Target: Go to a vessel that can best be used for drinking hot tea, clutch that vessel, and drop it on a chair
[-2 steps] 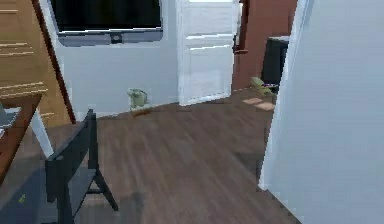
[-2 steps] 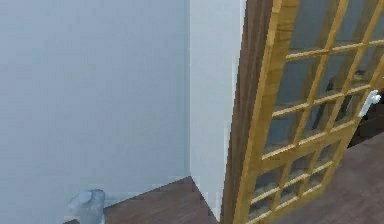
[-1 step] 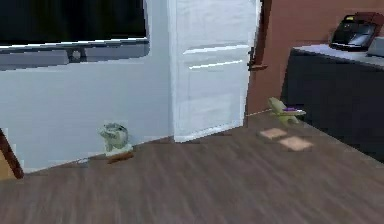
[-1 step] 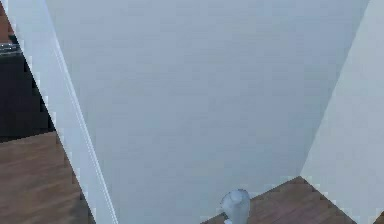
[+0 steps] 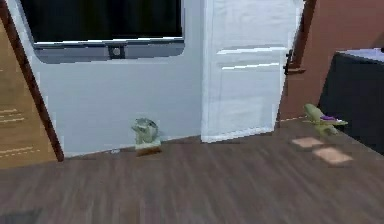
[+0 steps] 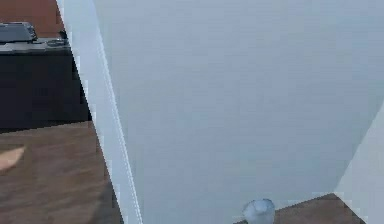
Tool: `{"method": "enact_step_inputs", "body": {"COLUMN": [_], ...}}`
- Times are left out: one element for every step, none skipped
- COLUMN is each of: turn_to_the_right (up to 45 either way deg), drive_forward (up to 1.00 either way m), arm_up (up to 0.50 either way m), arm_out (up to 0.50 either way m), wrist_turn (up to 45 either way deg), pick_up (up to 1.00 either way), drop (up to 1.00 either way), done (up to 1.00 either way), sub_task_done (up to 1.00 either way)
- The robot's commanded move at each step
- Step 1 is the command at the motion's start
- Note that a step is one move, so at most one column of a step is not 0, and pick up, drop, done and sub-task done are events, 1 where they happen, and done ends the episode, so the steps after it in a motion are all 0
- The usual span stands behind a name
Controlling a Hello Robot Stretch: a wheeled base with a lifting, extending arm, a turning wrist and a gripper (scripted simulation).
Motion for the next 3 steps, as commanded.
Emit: {"method": "enact_step_inputs", "body": {"turn_to_the_right": [0.0,30.0,0.0], "drive_forward": [0.10,0.00,0.75], "arm_up": [0.00,0.00,0.00], "arm_out": [0.00,0.00,0.00], "wrist_turn": [0.0,0.0,0.0], "pick_up": [0.00,0.00,0.00], "drop": [0.00,0.00,0.00], "done": [0.00,0.00,0.00], "sub_task_done": [0.00,0.00,0.00]}}
